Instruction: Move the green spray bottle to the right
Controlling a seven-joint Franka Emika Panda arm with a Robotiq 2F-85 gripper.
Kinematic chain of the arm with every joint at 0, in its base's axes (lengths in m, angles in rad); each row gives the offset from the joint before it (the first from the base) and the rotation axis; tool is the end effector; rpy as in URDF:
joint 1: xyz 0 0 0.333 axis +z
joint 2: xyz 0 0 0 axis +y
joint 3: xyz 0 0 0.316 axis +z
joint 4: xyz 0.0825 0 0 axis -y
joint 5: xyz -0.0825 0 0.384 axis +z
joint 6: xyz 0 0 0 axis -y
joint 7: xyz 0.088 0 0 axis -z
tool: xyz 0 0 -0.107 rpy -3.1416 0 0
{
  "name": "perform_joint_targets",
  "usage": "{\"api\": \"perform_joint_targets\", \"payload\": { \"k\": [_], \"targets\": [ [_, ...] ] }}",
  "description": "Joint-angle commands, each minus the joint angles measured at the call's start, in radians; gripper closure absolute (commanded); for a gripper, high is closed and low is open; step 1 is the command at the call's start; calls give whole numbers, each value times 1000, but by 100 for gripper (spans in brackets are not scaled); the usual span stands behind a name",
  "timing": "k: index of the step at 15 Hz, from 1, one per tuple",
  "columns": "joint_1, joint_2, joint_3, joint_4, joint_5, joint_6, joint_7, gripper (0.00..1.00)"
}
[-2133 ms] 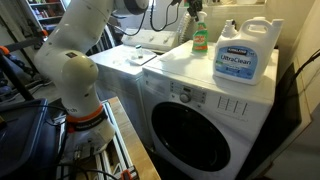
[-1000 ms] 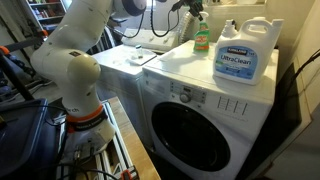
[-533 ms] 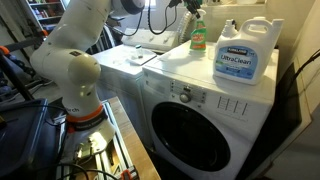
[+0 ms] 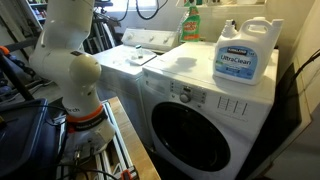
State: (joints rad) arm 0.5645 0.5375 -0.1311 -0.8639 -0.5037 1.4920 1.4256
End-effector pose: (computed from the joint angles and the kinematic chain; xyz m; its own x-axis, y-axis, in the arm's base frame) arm 0.6371 0.2701 0.6292 0.4210 -0.7268 0.5428 -0.8558 -0.5166 -0.0279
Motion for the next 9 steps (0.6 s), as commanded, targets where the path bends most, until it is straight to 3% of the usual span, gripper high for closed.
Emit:
{"api": "perform_joint_targets", "payload": {
  "k": [1,5,6,9],
  "targets": [
    [43,-181,9,-242,-3,-137,21,86],
    [45,-309,43,-428,135,-167,165,87],
    [48,-183,28,-277,74,-186,94,63],
    [49,-246,43,-364,125,-184,152,63]
  ]
}}
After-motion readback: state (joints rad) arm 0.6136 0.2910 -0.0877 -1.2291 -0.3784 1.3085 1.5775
